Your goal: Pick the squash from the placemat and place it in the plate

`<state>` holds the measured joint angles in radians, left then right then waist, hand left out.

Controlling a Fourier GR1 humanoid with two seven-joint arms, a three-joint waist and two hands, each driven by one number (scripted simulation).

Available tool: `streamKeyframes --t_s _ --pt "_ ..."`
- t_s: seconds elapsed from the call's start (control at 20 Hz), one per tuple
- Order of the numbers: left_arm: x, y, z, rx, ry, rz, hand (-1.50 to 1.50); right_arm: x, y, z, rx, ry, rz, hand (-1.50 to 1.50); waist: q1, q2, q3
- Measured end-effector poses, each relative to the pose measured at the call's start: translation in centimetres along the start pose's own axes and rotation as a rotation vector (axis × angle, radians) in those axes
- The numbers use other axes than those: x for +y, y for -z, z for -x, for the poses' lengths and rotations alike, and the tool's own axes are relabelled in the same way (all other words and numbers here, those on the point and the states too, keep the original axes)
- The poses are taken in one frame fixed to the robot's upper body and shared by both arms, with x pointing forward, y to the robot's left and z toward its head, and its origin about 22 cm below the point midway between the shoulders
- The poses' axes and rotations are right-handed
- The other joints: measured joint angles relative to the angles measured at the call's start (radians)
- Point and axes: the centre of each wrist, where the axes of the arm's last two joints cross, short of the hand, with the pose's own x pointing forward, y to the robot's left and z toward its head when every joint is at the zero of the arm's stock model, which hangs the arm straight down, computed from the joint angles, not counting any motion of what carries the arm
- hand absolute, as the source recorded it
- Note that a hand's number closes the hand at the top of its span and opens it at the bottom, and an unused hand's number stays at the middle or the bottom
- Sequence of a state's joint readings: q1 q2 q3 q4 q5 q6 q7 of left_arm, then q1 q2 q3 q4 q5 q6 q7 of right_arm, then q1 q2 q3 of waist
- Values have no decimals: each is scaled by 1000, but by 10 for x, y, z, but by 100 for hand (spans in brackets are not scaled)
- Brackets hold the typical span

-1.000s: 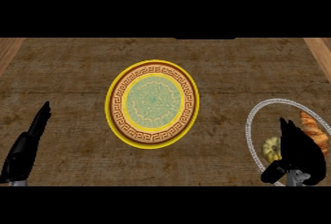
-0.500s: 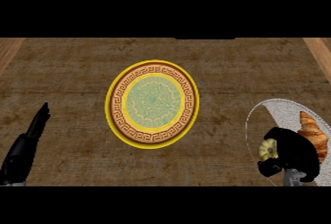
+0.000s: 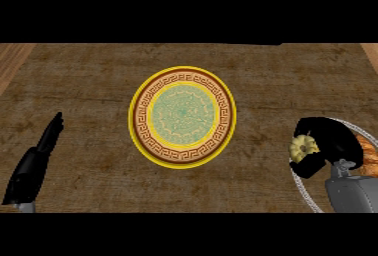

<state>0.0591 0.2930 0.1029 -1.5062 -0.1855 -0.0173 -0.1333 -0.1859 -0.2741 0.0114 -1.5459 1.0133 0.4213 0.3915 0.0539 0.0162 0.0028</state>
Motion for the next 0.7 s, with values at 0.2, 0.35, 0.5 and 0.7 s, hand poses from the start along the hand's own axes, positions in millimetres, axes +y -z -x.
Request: streamKeyframes --t_s 0.2,0.35,0.5,0.7 --pt "-3 6 -4 -22 2 16 0 -38 27 6 -207 -14 32 150 26 10 2" --pt "-10 9 -6 -23 3 19 0 -67 47 15 -308 11 110 150 24 11 2" --pt "-11 9 -7 -19 2 12 0 -88 63 23 -393 40 199 150 19 7 2" --pt "-7 7 -7 -11 0 9 0 -119 76 23 -514 92 346 150 9 2 1"
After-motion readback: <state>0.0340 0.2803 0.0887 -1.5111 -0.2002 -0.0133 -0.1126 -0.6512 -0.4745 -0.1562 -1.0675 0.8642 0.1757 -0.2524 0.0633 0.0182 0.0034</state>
